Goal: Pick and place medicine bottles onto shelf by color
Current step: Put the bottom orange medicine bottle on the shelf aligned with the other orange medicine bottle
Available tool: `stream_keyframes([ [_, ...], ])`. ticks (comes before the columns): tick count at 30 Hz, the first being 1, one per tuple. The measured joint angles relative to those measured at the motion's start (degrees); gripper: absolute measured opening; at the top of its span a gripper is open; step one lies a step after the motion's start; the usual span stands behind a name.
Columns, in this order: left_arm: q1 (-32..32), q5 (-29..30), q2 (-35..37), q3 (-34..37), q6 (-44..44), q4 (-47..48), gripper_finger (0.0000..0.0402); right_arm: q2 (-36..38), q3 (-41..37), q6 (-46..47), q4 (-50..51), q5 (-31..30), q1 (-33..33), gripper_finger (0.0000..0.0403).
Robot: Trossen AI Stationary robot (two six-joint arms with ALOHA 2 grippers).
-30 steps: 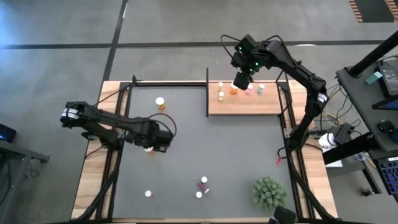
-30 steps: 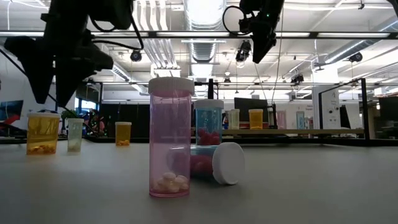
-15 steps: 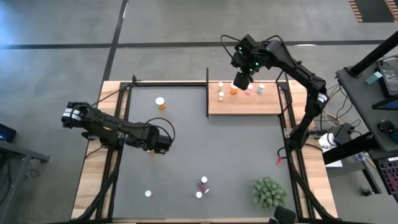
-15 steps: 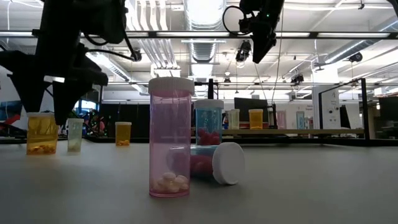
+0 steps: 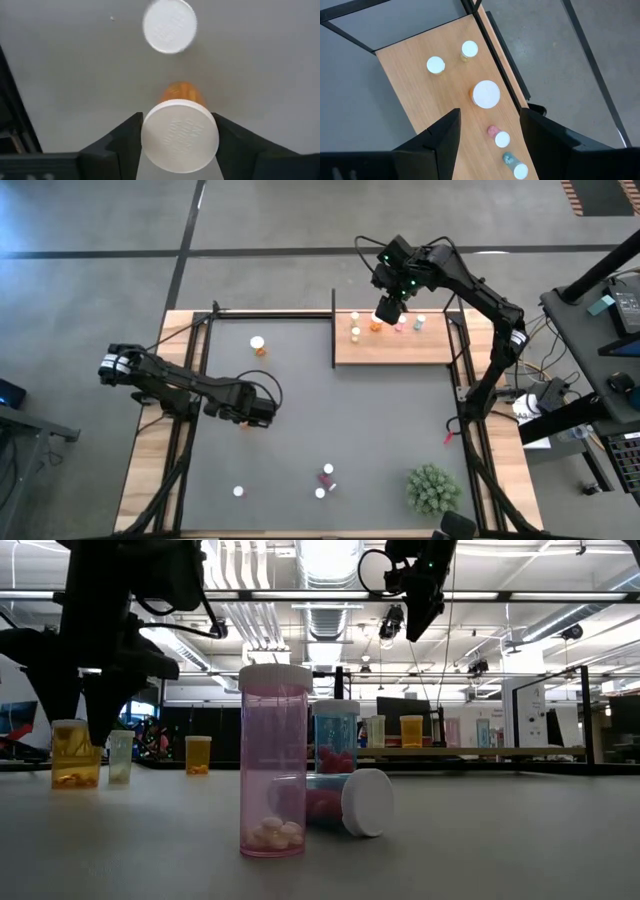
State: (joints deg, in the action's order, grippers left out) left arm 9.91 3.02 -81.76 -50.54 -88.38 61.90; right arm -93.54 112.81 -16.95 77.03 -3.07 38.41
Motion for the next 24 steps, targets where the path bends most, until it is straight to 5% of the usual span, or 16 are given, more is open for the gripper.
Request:
stream_keyframes([
  [10,-0.02,-0.04,0.02,-6.48,3.24,-11.03,0.0211,0.00,0.00,0.00,0.00,0.00,0.00,0.0196],
  [16,-1.95,5.75,-1.05,-11.12,12.80,-19.26,0.0213,0.00,0.00,0.00,0.00,0.00,0.00,0.0196],
  [24,-6.64,6.34,-8.48,-20.54,29.09,-19.38,0.0214,0.00,0.00,0.00,-0.01,0.00,0.00,0.0196],
])
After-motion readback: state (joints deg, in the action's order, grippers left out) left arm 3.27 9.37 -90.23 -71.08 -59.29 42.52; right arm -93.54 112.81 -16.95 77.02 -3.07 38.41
